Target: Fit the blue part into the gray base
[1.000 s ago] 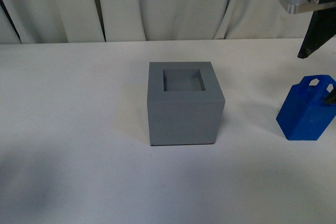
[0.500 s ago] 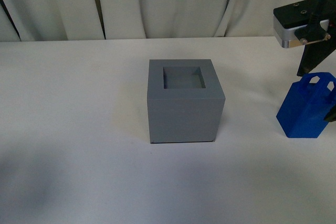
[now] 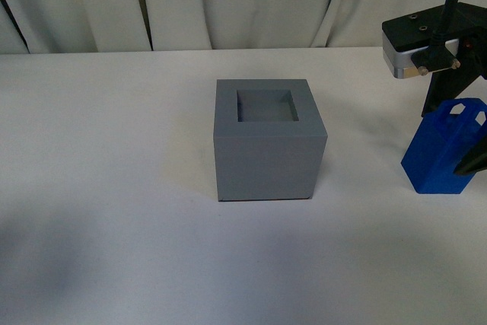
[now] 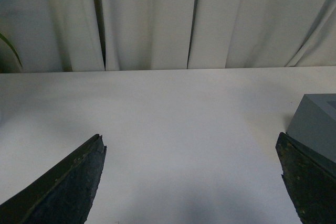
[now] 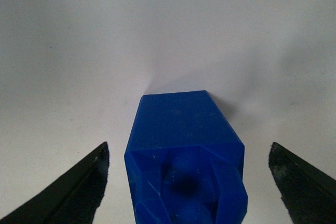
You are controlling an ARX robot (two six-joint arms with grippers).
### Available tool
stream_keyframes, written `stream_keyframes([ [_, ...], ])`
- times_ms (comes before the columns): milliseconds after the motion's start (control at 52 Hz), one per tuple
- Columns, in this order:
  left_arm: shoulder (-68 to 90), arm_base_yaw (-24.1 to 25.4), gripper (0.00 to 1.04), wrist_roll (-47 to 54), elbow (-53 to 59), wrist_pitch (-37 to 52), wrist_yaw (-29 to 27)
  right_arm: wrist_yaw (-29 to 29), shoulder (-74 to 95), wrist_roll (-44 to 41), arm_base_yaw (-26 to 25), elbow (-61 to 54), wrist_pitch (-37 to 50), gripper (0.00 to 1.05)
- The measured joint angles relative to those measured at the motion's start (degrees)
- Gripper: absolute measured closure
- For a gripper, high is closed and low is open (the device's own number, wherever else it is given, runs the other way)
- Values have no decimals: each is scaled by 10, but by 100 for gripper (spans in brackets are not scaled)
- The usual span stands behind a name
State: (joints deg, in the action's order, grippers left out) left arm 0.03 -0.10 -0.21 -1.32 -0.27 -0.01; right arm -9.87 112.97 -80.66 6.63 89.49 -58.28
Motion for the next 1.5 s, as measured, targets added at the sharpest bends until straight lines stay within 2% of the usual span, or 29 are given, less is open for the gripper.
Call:
stream_keyframes([
  [135, 0, 0, 6, 0, 0, 0, 0, -3, 0, 0, -1, 0, -9, 50],
  [192, 0, 0, 6, 0, 0, 0, 0, -5, 0, -1, -2, 5, -15, 57],
  [462, 0, 0, 6, 0, 0, 0, 0, -39, 0, 9, 7, 89, -75, 57],
  [788, 0, 0, 6, 0, 0, 0, 0, -73, 0, 57, 88, 224, -150, 57],
  [1077, 0, 0, 6, 0, 0, 0, 0, -68, 3, 85, 141, 247, -155, 57],
  [1500, 0, 0, 6, 0, 0, 0, 0, -54, 28, 118, 187, 247, -131, 57],
])
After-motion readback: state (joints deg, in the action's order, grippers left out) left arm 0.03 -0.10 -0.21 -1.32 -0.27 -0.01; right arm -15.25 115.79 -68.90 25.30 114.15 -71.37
